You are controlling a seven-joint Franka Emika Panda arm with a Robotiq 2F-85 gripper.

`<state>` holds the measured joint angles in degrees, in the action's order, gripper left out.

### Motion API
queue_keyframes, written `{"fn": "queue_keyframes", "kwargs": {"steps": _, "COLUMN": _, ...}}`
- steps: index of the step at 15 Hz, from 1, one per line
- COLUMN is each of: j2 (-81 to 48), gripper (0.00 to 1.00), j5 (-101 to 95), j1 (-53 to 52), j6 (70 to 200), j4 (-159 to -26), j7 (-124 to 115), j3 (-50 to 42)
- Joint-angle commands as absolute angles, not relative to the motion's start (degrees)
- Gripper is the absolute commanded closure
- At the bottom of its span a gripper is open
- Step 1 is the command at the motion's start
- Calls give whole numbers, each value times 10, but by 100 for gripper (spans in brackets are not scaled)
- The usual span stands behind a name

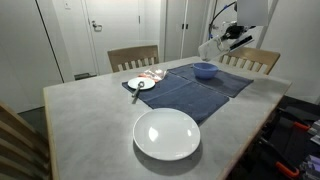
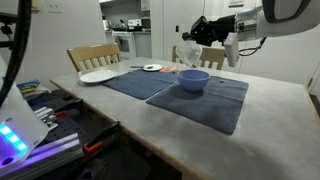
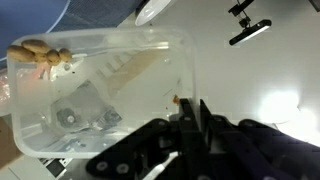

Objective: Pour the things in the lunchbox into the bowl

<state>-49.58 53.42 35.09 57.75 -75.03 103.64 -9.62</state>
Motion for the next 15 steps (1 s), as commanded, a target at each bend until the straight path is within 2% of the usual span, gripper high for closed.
{"fn": "queue_keyframes", "kwargs": {"steps": 1, "j2": -479, "gripper": 98, "j5": 538, "j1": 379, "j6": 556, "j4": -791, "j7": 1100, "j3": -88}}
{"fn": "queue_keyframes", "kwargs": {"steps": 15, "j2": -520, "gripper": 98, "j5": 544, "j1": 430, "j6": 460, "j4": -802, "j7": 1229, "j3": -85}}
